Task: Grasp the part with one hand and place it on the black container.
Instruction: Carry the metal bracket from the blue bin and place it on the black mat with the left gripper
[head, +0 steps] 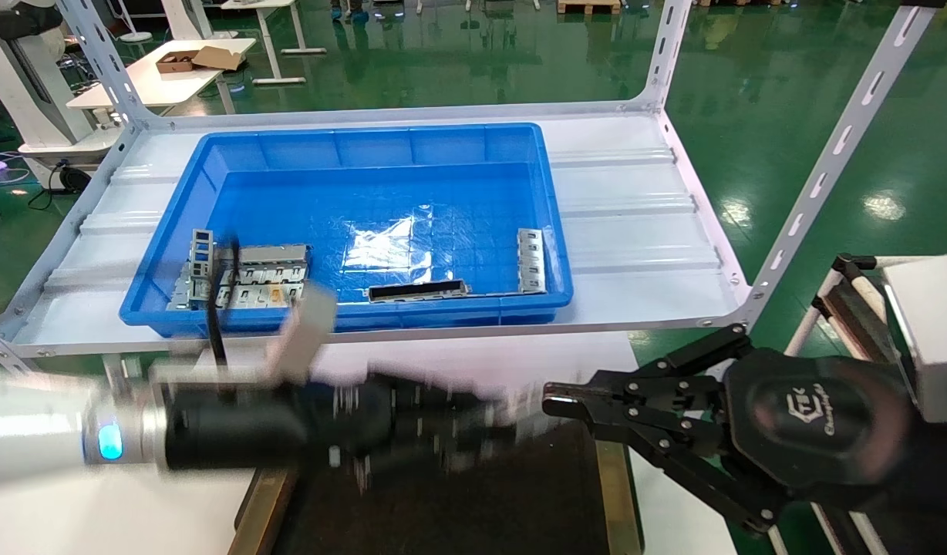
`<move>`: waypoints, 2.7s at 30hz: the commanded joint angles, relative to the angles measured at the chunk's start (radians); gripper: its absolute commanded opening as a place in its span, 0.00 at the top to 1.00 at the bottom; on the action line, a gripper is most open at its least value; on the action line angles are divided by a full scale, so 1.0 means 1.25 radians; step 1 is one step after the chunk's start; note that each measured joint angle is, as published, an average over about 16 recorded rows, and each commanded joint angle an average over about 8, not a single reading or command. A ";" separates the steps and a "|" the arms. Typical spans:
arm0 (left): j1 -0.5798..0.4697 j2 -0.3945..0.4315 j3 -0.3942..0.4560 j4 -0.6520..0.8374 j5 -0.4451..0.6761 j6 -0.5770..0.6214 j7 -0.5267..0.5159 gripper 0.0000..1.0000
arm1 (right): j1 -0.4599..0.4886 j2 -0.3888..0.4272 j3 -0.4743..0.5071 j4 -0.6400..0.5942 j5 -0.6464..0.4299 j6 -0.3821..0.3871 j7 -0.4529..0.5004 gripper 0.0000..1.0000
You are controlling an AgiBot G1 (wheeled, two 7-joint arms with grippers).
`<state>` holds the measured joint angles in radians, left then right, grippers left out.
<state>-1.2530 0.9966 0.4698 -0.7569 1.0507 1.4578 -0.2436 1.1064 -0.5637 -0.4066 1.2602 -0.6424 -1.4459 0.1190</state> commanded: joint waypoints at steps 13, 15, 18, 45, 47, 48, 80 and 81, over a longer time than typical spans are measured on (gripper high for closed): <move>0.348 0.031 0.025 -0.244 0.121 -0.469 -0.172 1.00 | 0.000 0.000 0.000 0.000 0.000 0.000 0.000 1.00; 0.372 0.059 0.030 -0.254 0.152 -0.557 -0.193 1.00 | 0.000 0.000 0.000 0.000 0.000 0.000 0.000 1.00; 0.397 0.104 0.039 -0.255 0.197 -0.678 -0.225 1.00 | 0.000 0.000 0.000 0.000 0.000 0.000 0.000 1.00; 0.350 0.290 0.239 -0.049 0.304 -1.096 -0.483 1.00 | 0.000 0.000 0.000 0.000 0.000 0.000 0.000 1.00; 0.343 0.291 0.265 -0.037 0.296 -1.112 -0.502 1.00 | 0.000 0.000 0.000 0.000 0.000 0.000 0.000 1.00; 0.339 0.291 0.278 -0.032 0.291 -1.121 -0.511 1.00 | 0.000 0.000 0.000 0.000 0.000 0.000 0.000 1.00; 0.277 0.277 0.541 -0.056 0.117 -1.280 -0.581 0.00 | 0.000 0.000 0.000 0.000 0.000 0.000 0.000 0.00; 0.275 0.276 0.545 -0.059 0.115 -1.283 -0.578 0.00 | 0.000 0.000 0.000 0.000 0.000 0.000 0.000 0.00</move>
<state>-0.9089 1.3370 1.1483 -0.8337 1.1989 -0.1435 -0.9646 1.1065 -0.5636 -0.4069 1.2602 -0.6422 -1.4458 0.1188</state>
